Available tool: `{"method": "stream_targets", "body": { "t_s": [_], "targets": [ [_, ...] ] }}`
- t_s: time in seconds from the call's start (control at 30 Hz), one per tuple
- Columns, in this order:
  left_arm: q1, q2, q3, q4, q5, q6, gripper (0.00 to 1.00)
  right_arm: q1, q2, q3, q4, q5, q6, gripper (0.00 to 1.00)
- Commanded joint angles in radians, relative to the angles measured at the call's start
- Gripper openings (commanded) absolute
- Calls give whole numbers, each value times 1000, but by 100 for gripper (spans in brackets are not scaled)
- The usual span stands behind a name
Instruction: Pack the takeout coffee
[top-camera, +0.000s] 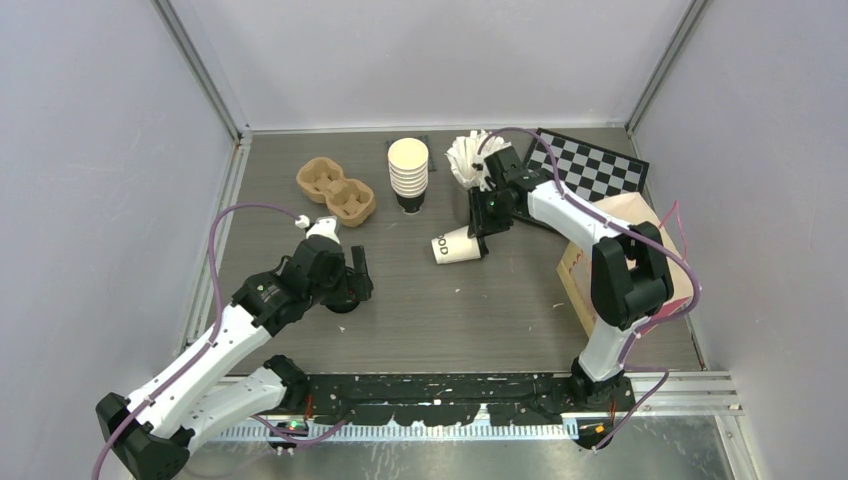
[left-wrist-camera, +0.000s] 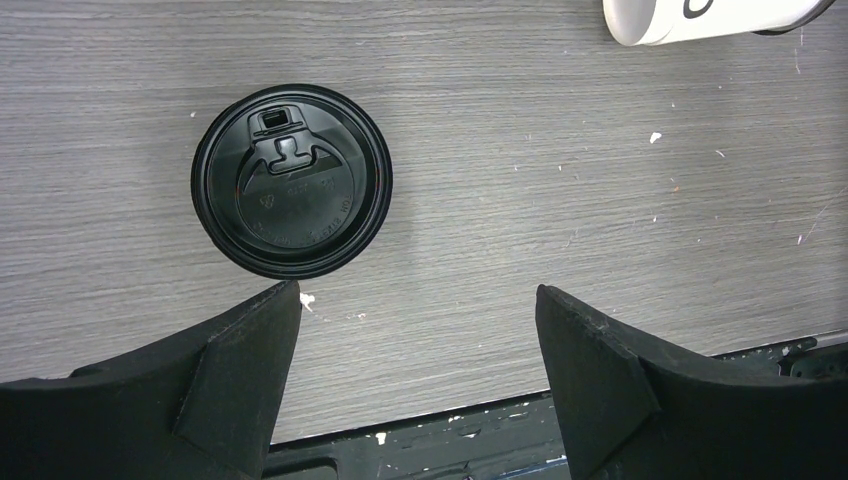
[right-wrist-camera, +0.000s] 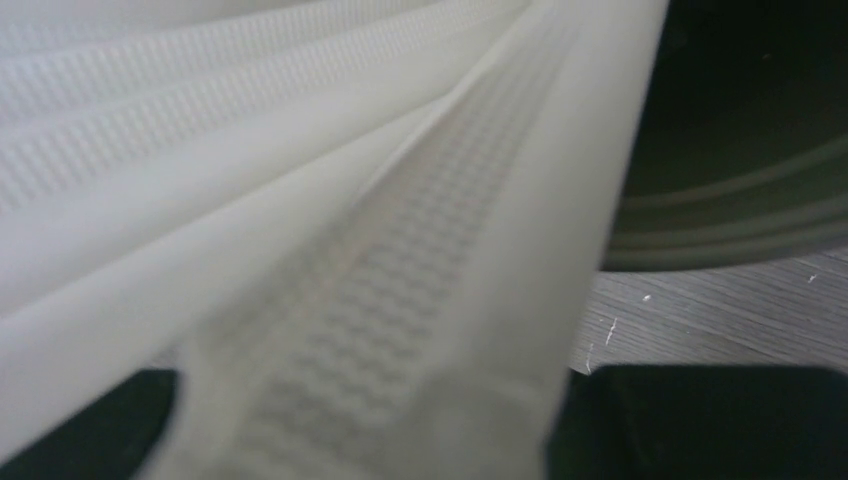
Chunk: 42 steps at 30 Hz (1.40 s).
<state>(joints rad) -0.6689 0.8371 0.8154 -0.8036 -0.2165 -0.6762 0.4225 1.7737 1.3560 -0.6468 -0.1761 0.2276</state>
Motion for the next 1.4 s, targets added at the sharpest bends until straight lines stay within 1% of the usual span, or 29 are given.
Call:
{"method": "stream_targets", "body": {
  "t_s": [0.0,0.13,0.53,0.67,0.8,1.0,1.13,1.17,1.27,1.37],
  "targets": [
    [2,-13,5,44,-7,1,89,-3,-38,-18,14,8,0,35],
    [3,-9,6,51,-7,0,89,0,-79,-39,9,42,1,31],
    [3,10,21,53,-17,-9,89,65,-178,-56,-23,165,-20,24],
    [2,11,26,54,-15,-13,88,119,-212,-53,-47,306,-49,22],
    [3,10,31,49,-15,-13,89,167,-230,-29,-122,451,-84,22],
    [2,-6,30,50,-21,-17,89,219,-198,20,-253,667,-216,24],
    [3,-10,27,53,-29,-22,89,234,-171,31,-265,771,-337,22],
    [3,-10,27,54,-30,-23,89,234,-159,35,-259,821,-360,21],
    [2,-10,27,54,-33,-25,89,238,-116,53,-251,904,-409,21],
    [3,-10,28,54,-36,-25,89,245,-70,66,-244,925,-435,21]
  ]
}}
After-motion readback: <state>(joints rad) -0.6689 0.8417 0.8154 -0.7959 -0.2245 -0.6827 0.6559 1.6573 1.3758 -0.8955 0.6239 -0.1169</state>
